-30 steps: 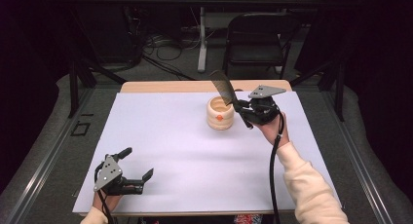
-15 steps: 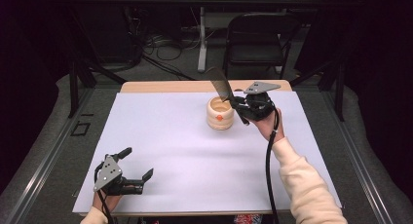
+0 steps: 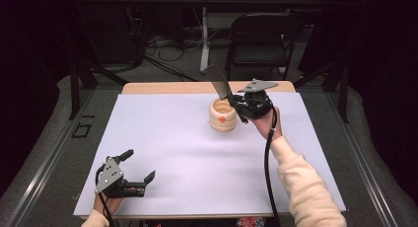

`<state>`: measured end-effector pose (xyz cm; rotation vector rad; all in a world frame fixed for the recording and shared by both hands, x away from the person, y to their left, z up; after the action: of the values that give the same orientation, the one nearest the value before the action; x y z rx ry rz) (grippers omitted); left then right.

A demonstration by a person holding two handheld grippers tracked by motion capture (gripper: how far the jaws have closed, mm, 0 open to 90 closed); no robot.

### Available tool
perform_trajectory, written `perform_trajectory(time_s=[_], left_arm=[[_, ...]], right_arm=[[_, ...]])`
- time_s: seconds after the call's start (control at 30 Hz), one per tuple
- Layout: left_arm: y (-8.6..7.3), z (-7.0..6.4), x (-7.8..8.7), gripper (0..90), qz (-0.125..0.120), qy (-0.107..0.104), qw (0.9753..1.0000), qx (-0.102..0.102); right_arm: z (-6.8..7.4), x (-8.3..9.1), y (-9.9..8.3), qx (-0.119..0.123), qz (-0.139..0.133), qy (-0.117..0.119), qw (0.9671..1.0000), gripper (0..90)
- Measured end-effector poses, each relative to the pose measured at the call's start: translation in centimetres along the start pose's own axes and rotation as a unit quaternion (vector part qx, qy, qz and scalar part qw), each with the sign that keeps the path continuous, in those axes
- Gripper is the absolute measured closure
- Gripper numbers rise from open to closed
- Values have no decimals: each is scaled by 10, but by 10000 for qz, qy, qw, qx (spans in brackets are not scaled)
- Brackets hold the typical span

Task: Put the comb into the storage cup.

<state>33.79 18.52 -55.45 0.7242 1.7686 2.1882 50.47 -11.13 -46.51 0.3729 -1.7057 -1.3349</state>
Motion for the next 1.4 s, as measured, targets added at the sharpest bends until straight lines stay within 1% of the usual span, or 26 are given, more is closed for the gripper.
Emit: perform_trajectory(time_s=[0.37,0.5,0.73,0.9,0.97,1.0,1.17,1.4], left_arm=[[0,1,0,0,5,6,10000,6],[0,-1,0,0,-7,-12,10000,-2],[1,-1,0,0,-17,-9,10000,9],[1,0,1,0,-35,5,10000,40],[0,0,0,0,-12,9,10000,18],[0,0,0,0,-11,2,10000,22],[0,1,0,0,-19,12,10000,42],[0,1,0,0,-16,9,10000,32]], right_arm=[[0,-6,5,28,-3,10,10000,722],[-2,-5,10,36,-50,-14,10000,722],[0,-7,22,112,-118,-16,9999,722],[-2,-11,27,132,-122,-4,9998,722],[-2,-13,28,112,-146,7,9998,722],[-2,-16,29,103,-152,15,9998,722],[-2,-23,31,94,-147,15,9998,722],[-7,-26,33,112,-184,-24,9998,722]])
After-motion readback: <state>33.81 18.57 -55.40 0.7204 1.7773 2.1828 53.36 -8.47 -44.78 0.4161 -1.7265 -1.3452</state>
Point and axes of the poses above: each handheld gripper's, and its own axes: x roughly backward along the jaws, y roughly out of its top, z roughly to its left, the point moved 10 cm from there along -x, roughly forward along the jaws, and after that the axes turned 11 degrees about y, right-handed, at the moved point
